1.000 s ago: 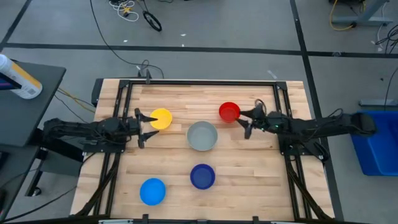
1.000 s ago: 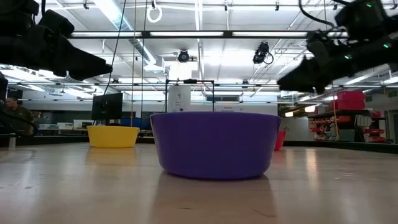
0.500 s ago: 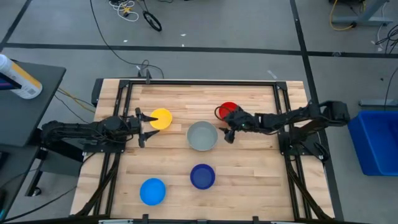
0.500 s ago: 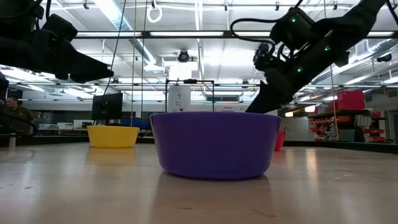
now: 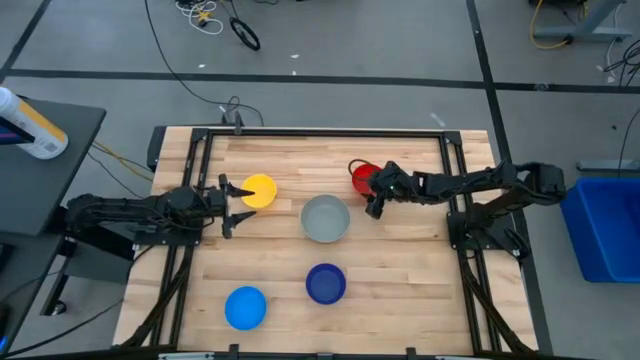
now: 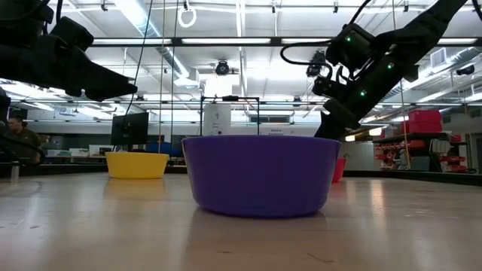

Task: Nest bowls inside each other
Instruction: Stack the red bowl on the gray bowl

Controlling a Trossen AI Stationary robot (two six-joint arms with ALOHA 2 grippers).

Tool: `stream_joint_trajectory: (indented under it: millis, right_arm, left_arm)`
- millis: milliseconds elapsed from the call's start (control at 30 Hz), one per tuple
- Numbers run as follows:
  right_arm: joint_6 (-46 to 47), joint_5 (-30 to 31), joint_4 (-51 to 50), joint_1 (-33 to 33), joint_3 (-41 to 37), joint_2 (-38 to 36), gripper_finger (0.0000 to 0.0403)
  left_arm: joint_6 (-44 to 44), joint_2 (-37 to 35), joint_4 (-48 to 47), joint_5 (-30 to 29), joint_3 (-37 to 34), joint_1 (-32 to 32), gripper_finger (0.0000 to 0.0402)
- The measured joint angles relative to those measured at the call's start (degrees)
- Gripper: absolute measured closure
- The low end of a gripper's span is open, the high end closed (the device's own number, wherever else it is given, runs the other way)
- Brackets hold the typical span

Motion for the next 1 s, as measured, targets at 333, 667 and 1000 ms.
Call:
stream_joint_trajectory:
  millis: [333,667,1000]
  right_arm:
    - [2.6,-4.7,2.4,0.0,-2.3,0.0,0.0176]
    - [2.6,-4.5,4.5,0.0,-4.6,0.0,0.0197]
    - [3.7,-3.0,6.7,0.0,-6.2,0.0,0.0222]
  left_arm:
    - [0.0,0.0,0.0,0.3,0.0,0.0,0.0119]
    - [-0.1,0.0,0.0,0.3,0.0,0.0,0.0119]
    - [-0.1,0.0,0.0,0.3,0.0,0.0,0.0119]
